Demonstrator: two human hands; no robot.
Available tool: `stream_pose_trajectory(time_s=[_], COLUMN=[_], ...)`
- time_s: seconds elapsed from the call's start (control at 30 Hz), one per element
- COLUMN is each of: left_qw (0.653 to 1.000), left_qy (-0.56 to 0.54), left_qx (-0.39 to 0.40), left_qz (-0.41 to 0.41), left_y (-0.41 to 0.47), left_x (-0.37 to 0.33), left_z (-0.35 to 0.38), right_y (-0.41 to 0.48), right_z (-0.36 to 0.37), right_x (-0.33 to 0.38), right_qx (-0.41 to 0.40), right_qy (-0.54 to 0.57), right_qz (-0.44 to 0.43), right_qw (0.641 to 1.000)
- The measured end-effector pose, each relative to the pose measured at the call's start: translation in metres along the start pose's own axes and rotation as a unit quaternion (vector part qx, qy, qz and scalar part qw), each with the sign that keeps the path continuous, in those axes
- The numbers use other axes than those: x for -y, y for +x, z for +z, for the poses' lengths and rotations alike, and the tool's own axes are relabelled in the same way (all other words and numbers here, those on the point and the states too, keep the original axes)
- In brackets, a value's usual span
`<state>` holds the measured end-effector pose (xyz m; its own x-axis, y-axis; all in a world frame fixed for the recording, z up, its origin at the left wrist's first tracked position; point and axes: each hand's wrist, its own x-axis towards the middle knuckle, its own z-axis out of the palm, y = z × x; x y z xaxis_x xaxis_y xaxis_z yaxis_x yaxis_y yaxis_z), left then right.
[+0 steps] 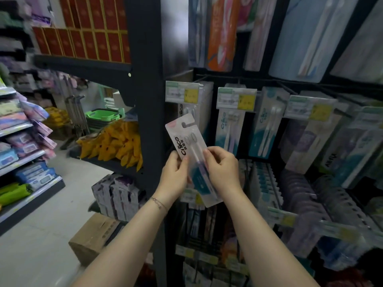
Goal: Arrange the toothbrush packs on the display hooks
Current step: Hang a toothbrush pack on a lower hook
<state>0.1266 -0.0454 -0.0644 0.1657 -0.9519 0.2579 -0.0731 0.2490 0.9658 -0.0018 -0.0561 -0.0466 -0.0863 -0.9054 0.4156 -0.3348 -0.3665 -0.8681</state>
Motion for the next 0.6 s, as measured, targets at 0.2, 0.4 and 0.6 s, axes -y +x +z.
stream_pose_trajectory(time_s=[0.2, 0.4, 0.6], left_qw=[0.999, 0.999, 0.999], left_qy=[0.002, -0.013, -0.049], left_qx=[-0.025, -0.018, 0.013], left_qz=[0.022, 0.031, 0.019], left_y=[0.034, 0.051, 0.055], left_x=[-0.012, -0.021, -0.030], left_z=[-0.008, -0.005, 0.002], right_y=[0.029, 0.048, 0.057], right_z=[0.016, 0.020, 0.013], right_x=[0.018, 0.024, 0.031], right_qx=[-0.036, -0.059, -0.088], right_qy=[-0.010, -0.038, -0.071], right_qz=[-0.028, -0.025, -0.044], right_qw=[0.999, 0.997, 0.993])
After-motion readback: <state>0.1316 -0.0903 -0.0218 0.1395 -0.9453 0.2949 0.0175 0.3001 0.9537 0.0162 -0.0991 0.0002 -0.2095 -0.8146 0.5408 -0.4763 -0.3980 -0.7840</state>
